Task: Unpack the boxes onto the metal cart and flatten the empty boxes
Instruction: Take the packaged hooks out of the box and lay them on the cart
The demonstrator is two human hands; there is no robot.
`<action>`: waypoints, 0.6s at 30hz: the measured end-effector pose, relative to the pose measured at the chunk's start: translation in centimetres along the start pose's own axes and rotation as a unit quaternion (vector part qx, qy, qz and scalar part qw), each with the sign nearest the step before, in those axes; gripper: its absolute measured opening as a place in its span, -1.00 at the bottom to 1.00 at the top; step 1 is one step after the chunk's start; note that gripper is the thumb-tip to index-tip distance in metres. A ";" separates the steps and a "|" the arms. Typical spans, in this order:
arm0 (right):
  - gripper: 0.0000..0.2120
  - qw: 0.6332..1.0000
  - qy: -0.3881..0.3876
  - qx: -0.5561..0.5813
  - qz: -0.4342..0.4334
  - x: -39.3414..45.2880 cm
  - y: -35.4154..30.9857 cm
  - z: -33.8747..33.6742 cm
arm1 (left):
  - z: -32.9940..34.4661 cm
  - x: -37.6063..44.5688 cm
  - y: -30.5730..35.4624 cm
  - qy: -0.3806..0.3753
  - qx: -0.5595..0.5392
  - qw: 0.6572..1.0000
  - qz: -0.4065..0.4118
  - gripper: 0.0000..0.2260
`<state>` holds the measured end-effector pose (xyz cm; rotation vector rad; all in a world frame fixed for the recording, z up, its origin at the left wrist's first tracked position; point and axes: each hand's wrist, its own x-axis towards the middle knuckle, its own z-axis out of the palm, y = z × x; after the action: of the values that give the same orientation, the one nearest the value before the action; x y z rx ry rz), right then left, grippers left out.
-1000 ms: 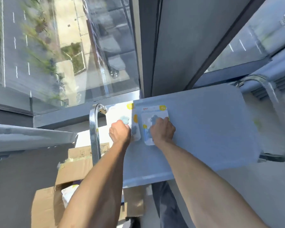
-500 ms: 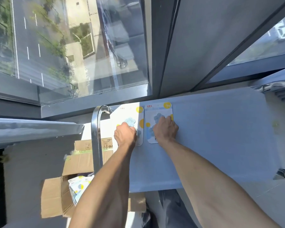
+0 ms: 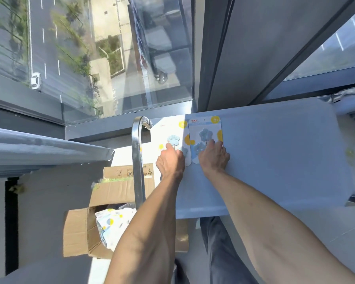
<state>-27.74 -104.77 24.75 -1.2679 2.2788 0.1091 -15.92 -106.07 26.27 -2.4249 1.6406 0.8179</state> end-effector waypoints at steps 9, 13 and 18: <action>-0.74 0.999 -0.003 -0.029 0.030 -12.9 0.1 2.5 | -0.6 -9.4 -10.3 -0.038 -0.046 0.990 0.128 -0.85; -0.77 0.997 -0.006 -0.021 0.072 -20.7 -0.4 5.9 | -1.3 -13.7 -15.0 -0.055 -0.056 0.972 0.220 -0.87; -0.80 0.993 -0.044 -0.001 0.106 -31.1 -2.7 9.8 | -3.3 -18.8 -24.0 -0.064 -0.048 0.976 0.203 -0.89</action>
<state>-8.44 -79.31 31.78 -0.9988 2.3306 0.2385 1.45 -81.79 33.16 -2.0639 2.1220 1.1021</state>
